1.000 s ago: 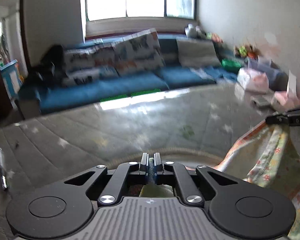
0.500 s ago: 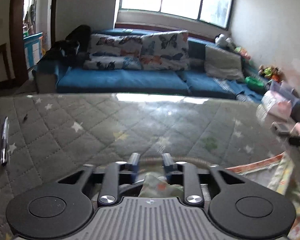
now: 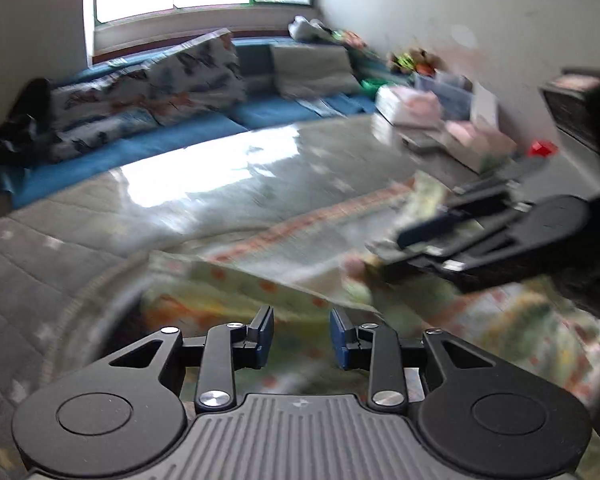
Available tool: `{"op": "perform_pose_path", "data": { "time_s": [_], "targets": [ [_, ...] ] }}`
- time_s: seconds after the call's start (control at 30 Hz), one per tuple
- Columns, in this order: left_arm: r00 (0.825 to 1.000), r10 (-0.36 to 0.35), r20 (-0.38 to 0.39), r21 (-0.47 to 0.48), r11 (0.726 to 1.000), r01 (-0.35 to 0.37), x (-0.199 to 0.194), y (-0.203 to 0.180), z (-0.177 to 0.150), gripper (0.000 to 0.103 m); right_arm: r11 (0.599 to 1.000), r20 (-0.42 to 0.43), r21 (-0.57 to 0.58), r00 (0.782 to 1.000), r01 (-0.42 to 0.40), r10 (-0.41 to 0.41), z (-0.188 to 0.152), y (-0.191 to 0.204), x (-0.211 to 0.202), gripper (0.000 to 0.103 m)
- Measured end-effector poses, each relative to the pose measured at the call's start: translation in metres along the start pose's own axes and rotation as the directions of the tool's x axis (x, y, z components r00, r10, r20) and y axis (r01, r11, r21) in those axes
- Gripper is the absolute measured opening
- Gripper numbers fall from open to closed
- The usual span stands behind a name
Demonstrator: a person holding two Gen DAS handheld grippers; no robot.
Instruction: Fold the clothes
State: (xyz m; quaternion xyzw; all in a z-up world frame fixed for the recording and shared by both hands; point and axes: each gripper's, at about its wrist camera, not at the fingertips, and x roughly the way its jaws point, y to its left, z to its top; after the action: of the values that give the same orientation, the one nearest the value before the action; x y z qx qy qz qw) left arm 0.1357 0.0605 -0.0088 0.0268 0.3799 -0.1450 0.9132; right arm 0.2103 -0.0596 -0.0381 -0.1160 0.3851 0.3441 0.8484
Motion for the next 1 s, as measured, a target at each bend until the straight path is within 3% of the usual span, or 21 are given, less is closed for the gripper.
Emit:
{"op": "perform_pose_path", "data": {
  "time_s": [0.03, 0.07, 0.1, 0.23, 0.37, 0.4, 0.57, 0.63, 0.73, 0.9, 1.0],
  "targets": [
    [1.0, -0.011, -0.016, 0.006, 1.0, 0.011, 0.004, -0.002, 0.0, 0.035, 1.0, 0.006, -0.007, 1.0, 0.019, -0.019, 0.001, 0.001, 0.001, 0.022],
    [0.999, -0.02, -0.029, 0.012, 1.0, 0.02, 0.008, -0.006, -0.001, 0.035, 0.999, 0.012, -0.012, 0.999, 0.037, -0.036, 0.001, 0.002, 0.002, 0.008],
    [0.999, -0.028, -0.041, 0.017, 0.999, 0.029, 0.012, -0.01, -0.001, 0.036, 0.999, 0.034, -0.006, 0.999, 0.043, -0.043, 0.004, 0.0, 0.0, 0.004],
    [0.999, -0.03, -0.041, 0.02, 0.999, 0.031, 0.029, -0.012, 0.012, 0.036, 0.994, 0.165, 0.079, 0.982, 0.075, -0.087, 0.022, -0.016, -0.014, 0.003],
    [1.0, 0.016, 0.022, -0.005, 1.0, -0.016, 0.044, -0.007, 0.04, 0.036, 0.975, 0.273, 0.214, 0.955, 0.054, -0.113, 0.033, -0.044, -0.036, 0.031],
    [0.999, 0.033, 0.038, -0.019, 0.999, -0.032, 0.048, -0.004, 0.047, 0.036, 0.973, 0.287, 0.226, 0.95, 0.057, -0.122, 0.032, -0.048, -0.042, 0.032],
    [0.982, 0.133, 0.134, -0.096, 0.988, -0.121, 0.062, 0.01, 0.074, 0.036, 0.984, 0.201, 0.16, 0.973, 0.078, -0.11, 0.021, -0.046, -0.034, 0.031],
    [0.981, 0.136, 0.139, -0.175, 0.978, -0.111, 0.062, 0.021, 0.077, 0.036, 0.987, 0.166, 0.133, 0.98, 0.085, -0.107, 0.017, -0.045, -0.03, 0.03],
    [0.982, 0.106, 0.156, -0.209, 0.975, -0.072, 0.047, 0.033, 0.072, 0.036, 0.991, 0.113, 0.092, 0.988, 0.093, -0.104, 0.01, -0.045, -0.026, 0.03],
    [0.991, 0.066, 0.118, -0.08, 0.995, -0.056, 0.024, 0.029, 0.056, 0.036, 0.995, 0.071, 0.068, 0.995, 0.072, -0.077, 0.004, -0.04, -0.017, 0.03],
    [0.998, -0.003, 0.056, 0.013, 1.0, 0.002, 0.033, 0.017, 0.047, 0.039, 0.997, 0.059, 0.063, 0.997, 0.049, -0.053, 0.006, -0.039, -0.01, 0.03]
  ]
}}
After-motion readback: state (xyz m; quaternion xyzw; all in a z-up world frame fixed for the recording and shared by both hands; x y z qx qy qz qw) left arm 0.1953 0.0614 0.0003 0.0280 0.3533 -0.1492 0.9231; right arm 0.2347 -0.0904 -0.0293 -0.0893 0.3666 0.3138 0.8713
